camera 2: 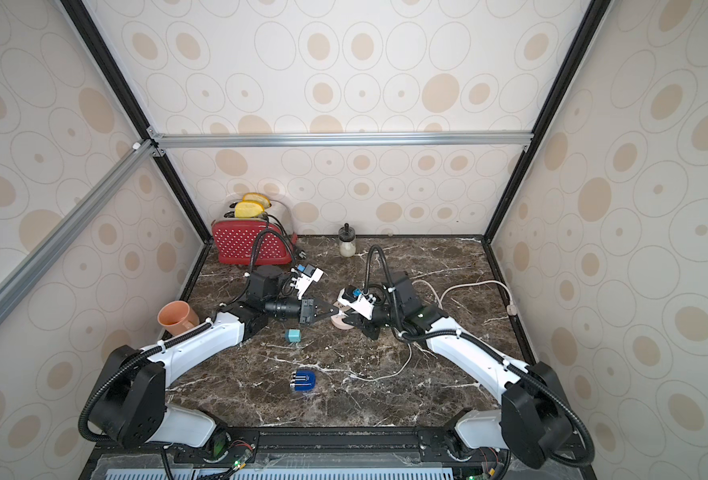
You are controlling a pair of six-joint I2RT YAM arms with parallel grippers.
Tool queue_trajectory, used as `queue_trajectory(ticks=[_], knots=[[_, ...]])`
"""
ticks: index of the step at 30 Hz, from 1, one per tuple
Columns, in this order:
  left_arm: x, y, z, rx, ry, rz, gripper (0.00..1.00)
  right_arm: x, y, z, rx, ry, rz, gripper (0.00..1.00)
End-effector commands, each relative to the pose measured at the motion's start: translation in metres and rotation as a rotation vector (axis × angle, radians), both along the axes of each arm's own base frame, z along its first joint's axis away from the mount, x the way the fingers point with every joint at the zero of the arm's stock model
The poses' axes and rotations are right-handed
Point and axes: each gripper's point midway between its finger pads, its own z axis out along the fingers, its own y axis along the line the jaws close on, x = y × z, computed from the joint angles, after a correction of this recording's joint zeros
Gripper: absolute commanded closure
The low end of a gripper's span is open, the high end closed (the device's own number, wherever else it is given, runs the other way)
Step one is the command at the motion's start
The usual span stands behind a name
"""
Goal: Charge the electric shaver
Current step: Pick up the charging cable from the center of the board.
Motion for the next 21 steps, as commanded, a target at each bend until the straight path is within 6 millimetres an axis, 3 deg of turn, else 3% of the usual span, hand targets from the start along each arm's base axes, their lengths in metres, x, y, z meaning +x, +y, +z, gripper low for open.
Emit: queue_trajectory(ticks=[1,5,7,10,13,21], knots=[[0.007,-0.004,0.023,-0.032,-0.005,-0.015,1.00,0.011,-0.003,0.035,0.163,-0.177,-0.073,0.65],[0.010,-0.010,0.022,-0.048,0.062,-0.043,1.00,-0.002,-0.010,0.026,0.128,-0.220,-0.032,0.61],[0.011,-0.011,0.021,-0.050,0.091,-0.051,1.00,-0.006,-0.014,0.027,0.161,-0.284,-0.033,0.45],[0.008,-0.011,0.017,-0.033,0.113,-0.063,1.00,-0.007,-0.020,0.035,0.201,-0.377,-0.052,0.44],[0.005,-0.010,0.016,-0.024,0.125,-0.076,1.00,-0.005,-0.019,0.035,0.179,-0.386,-0.041,0.47],[0.001,-0.011,0.018,-0.023,0.156,-0.104,1.00,0.004,-0.006,0.035,0.204,-0.406,-0.022,0.68]])
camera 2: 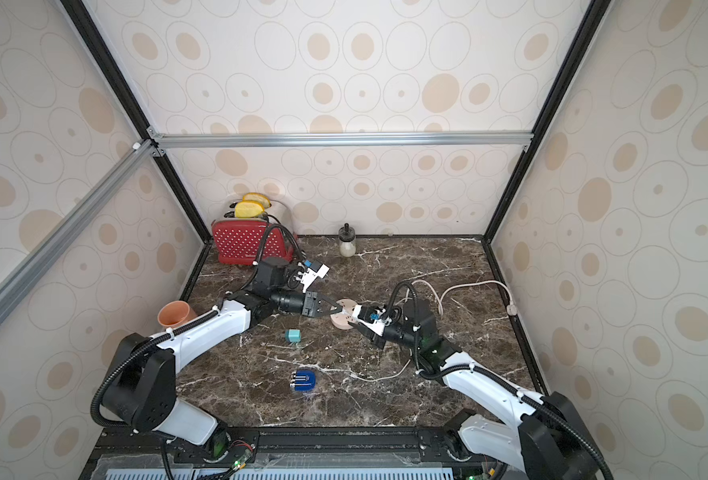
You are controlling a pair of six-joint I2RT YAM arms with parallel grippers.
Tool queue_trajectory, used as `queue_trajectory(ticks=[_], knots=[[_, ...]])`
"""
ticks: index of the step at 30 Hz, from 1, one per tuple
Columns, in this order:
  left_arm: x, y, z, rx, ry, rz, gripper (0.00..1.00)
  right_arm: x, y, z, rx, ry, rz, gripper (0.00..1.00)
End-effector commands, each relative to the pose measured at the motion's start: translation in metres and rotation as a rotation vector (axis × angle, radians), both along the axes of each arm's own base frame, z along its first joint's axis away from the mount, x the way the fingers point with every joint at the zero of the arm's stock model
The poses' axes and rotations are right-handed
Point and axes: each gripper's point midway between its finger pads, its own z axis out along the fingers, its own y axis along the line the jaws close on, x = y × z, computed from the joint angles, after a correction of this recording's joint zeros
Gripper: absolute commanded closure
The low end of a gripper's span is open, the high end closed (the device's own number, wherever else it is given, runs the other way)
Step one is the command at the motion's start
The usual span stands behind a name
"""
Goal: Charge the electric shaver
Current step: Pick up the charging cable from the center of the board.
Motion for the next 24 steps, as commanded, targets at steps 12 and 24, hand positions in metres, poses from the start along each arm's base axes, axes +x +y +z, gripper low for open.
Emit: queue_trajectory(ticks=[12,24], knots=[[-0.001,-0.002,0.008,-0.006,0.024,-0.063,1.00,0.009,0.012,0.025,0.089,-0.098,-0.018,0.79],[-0.006,0.000,0.008,0.002,0.017,-0.062,1.00,0.016,0.019,0.019,0.080,-0.073,-0.028,0.82]])
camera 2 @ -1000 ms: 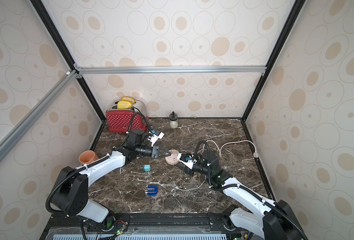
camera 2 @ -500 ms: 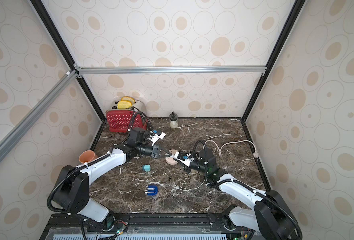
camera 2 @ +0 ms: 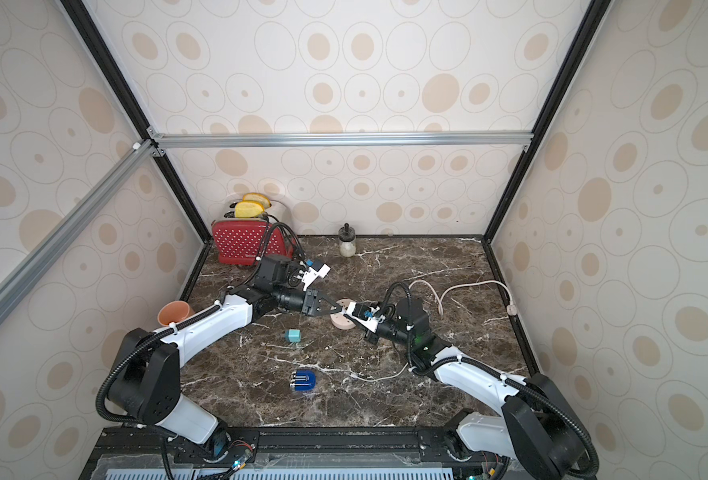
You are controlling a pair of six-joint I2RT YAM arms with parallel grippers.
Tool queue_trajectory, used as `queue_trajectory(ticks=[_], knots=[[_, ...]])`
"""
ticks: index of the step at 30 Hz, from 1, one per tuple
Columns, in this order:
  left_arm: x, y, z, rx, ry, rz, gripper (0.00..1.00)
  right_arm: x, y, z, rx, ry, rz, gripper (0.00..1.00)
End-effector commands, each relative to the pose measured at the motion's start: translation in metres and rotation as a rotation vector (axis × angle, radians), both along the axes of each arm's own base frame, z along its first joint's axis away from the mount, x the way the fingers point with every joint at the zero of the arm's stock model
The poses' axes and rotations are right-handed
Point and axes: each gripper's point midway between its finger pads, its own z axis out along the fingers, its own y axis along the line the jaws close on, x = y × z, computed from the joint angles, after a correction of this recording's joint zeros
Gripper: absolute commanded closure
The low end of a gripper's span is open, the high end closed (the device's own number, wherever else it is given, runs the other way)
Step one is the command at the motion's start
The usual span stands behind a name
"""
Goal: Charge the electric shaver
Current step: Pick up the charging cable from the center of the board.
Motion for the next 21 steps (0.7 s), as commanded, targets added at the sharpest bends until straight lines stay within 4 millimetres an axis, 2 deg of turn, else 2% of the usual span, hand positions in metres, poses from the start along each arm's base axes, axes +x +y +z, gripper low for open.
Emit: queue_trajectory(ticks=[1,4,11,14,16,19,21], knots=[[-0.0064,-0.0012,0.0127,-0.023,-0.030,-0.036,1.00,0.0068,0.0030,0.0169,0.042,-0.043,-0.022,0.83],[-0.0050,-0.0014,0.0147,-0.025,-0.037,-0.034,1.00,0.0075,0.0024,0.0154,0.038,-0.041,-0.028,0.85],[-0.0060,-0.0007,0.0150,-0.025,-0.043,-0.032,1.00,0.0101,0.0009,0.0154,0.031,-0.035,-0.046,0.77],[-0.0057,-0.0005,0.0152,-0.022,-0.051,-0.029,1.00,0.0114,0.0003,0.0134,0.026,-0.032,-0.056,0.70],[-0.0044,-0.0006,0.0167,-0.022,-0.059,-0.024,1.00,0.0117,0.0003,0.0134,0.024,-0.034,-0.056,0.72],[-0.0027,-0.0019,0.0187,-0.026,-0.060,-0.026,1.00,0.0119,0.0003,0.0128,0.022,-0.032,-0.055,0.82],[-0.0018,-0.0026,0.0197,-0.028,-0.060,-0.029,1.00,0.0110,0.0014,0.0125,0.017,-0.027,-0.048,0.82]])
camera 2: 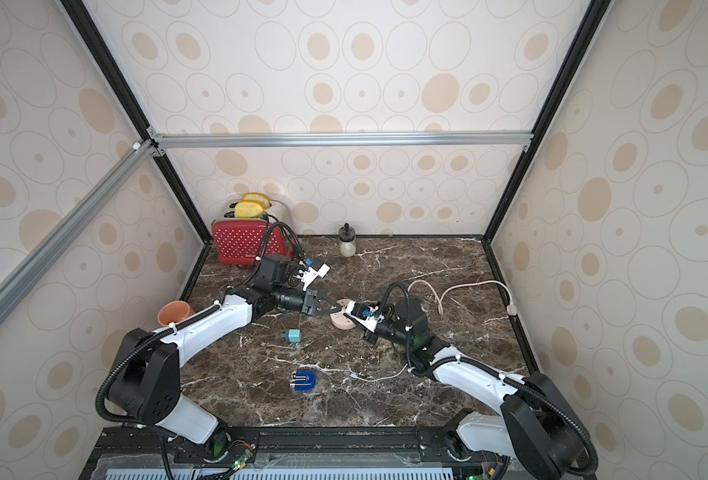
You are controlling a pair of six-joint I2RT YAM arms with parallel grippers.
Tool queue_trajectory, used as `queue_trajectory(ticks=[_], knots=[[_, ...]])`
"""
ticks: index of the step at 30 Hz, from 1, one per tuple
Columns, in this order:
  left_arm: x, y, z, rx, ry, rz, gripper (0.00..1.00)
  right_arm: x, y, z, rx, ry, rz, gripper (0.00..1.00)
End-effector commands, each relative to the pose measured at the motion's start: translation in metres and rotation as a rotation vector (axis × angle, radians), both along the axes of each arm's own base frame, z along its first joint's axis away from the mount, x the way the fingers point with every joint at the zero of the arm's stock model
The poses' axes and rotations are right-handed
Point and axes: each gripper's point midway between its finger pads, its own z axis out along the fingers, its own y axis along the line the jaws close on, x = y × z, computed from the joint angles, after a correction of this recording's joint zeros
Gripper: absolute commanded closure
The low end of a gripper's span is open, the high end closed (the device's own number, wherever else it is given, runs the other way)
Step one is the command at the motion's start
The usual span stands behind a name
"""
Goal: Charge the electric shaver
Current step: Pick up the charging cable from the center of the board.
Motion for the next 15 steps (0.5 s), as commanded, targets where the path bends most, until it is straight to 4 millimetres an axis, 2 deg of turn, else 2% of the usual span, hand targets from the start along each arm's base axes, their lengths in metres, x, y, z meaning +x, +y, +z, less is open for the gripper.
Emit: queue_trajectory(ticks=[1,5,11,15], knots=[[-0.0027,-0.0032,0.0211,-0.035,-0.048,-0.034,1.00,0.0071,0.0018,0.0139,0.017,-0.033,-0.016,0.82],[-0.0026,-0.0033,0.0210,-0.035,-0.046,-0.035,1.00,0.0074,0.0003,0.0144,0.025,-0.032,-0.026,0.89],[-0.0032,-0.0027,0.0200,-0.035,-0.047,-0.032,1.00,0.0073,0.0005,0.0134,0.023,-0.018,-0.026,0.85],[-0.0028,-0.0039,0.0183,-0.037,-0.042,-0.036,1.00,0.0098,-0.0009,0.0147,0.030,-0.017,-0.044,0.89]])
